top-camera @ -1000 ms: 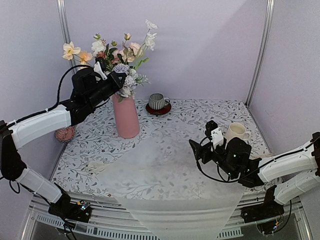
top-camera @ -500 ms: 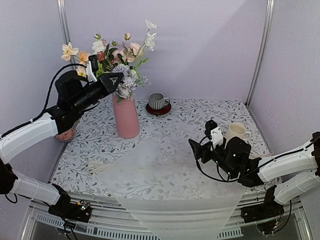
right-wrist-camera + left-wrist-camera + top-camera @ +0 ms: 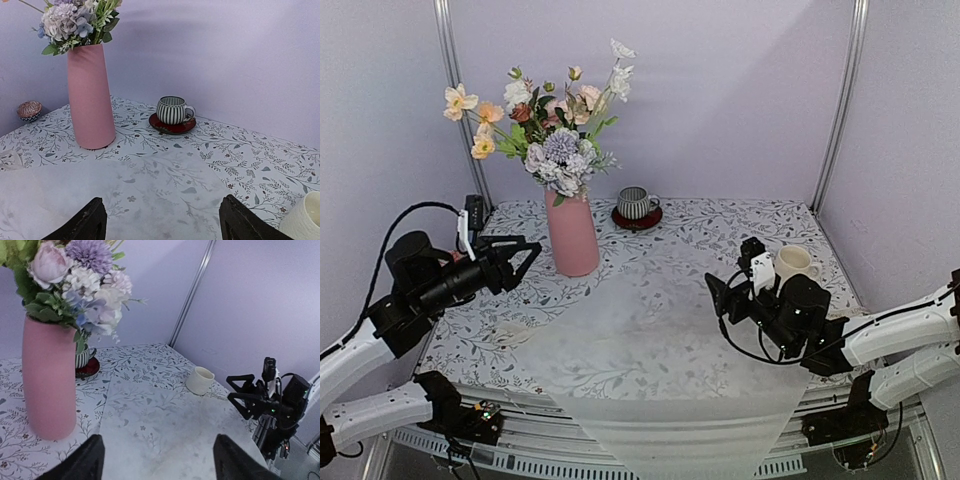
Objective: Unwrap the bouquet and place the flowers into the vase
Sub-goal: Reset both arms
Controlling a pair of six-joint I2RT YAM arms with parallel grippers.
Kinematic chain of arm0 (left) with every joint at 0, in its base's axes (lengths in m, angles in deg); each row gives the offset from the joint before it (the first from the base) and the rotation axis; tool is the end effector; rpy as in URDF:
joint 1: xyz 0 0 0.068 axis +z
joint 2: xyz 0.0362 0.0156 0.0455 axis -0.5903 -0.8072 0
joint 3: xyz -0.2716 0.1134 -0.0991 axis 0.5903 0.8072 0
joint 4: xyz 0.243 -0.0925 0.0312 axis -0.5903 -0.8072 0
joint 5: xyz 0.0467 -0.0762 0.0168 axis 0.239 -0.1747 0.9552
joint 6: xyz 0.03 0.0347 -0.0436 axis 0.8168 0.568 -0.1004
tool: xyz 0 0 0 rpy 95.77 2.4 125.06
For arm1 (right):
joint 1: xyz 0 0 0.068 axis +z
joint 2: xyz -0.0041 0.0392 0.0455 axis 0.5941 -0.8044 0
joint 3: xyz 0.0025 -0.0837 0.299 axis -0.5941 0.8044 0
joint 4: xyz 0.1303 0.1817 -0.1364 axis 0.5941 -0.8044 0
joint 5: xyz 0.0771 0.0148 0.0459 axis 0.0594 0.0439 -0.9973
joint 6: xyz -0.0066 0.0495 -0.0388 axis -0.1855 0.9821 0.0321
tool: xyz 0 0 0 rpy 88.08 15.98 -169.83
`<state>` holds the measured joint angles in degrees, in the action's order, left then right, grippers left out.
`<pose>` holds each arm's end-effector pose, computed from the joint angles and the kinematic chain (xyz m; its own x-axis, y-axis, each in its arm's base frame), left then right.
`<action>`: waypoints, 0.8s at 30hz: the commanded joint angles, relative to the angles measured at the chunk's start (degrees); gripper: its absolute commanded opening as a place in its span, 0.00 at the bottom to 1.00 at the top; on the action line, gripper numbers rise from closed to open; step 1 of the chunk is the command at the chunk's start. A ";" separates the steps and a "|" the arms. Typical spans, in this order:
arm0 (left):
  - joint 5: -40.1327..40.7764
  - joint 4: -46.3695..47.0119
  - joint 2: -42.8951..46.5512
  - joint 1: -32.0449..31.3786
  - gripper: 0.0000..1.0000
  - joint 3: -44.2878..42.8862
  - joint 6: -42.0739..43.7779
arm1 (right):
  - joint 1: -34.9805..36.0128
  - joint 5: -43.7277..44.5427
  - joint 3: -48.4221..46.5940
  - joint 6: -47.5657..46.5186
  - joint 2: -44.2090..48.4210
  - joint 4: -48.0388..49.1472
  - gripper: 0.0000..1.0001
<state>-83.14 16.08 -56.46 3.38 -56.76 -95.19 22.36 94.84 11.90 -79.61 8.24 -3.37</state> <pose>0.1212 -0.0911 0.3280 -0.3011 -0.2749 -0.9131 0.6504 0.6411 -0.4074 0.1503 0.2003 0.2473 -0.0106 -0.0692 -0.9975 -0.4728 0.8794 -0.0559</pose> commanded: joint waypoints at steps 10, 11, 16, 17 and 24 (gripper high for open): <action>20.75 -11.50 7.60 0.70 0.98 7.48 -0.93 | -0.61 14.36 3.45 -3.31 5.67 -1.03 0.95; 20.84 -10.89 6.86 1.10 0.98 7.47 -0.79 | -0.91 14.57 3.44 -2.18 6.54 -2.56 1.00; 24.09 -9.02 1.97 4.09 0.98 6.47 -0.49 | -7.94 8.12 1.98 4.03 13.47 -14.57 0.99; 24.63 -8.51 1.33 4.94 0.98 6.29 -0.41 | -9.68 6.93 1.95 4.83 15.04 -16.28 0.99; 29.34 -3.73 0.27 8.71 0.98 6.74 2.92 | -20.62 3.89 2.16 8.94 23.42 -24.61 0.99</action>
<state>-58.25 7.25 -56.33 10.75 -50.11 -95.50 6.60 101.27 14.87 -74.65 28.59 -21.18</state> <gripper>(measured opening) 0.982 0.988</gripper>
